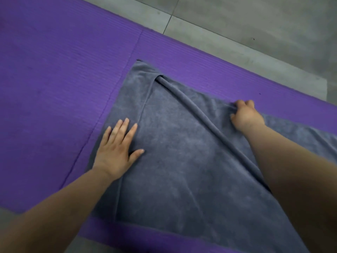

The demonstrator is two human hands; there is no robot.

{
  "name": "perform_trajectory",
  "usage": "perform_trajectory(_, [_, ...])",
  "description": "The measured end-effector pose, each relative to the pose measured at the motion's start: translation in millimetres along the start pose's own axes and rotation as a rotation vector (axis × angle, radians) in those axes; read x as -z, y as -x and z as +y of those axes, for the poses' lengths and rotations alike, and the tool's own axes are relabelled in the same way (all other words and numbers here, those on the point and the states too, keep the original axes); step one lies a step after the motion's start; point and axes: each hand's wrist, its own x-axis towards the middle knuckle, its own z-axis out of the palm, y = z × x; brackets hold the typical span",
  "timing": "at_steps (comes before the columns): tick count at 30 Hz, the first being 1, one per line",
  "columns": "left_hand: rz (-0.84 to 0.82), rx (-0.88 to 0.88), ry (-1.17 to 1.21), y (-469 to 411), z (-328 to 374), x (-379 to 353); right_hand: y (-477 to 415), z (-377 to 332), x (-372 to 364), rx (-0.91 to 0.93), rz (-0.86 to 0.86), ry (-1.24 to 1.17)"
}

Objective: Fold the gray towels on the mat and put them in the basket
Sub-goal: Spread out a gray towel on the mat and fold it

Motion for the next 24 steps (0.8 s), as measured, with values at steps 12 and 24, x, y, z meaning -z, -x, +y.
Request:
perform_trajectory(12, [-0.053,-0.072,-0.129,-9,-4,2,-3,67,48,0.155,0.031,-0.084])
perform_trajectory(24, [-0.330,-0.299,-0.368,-60,214,78,51,356,76,-0.318,0.015,-0.261])
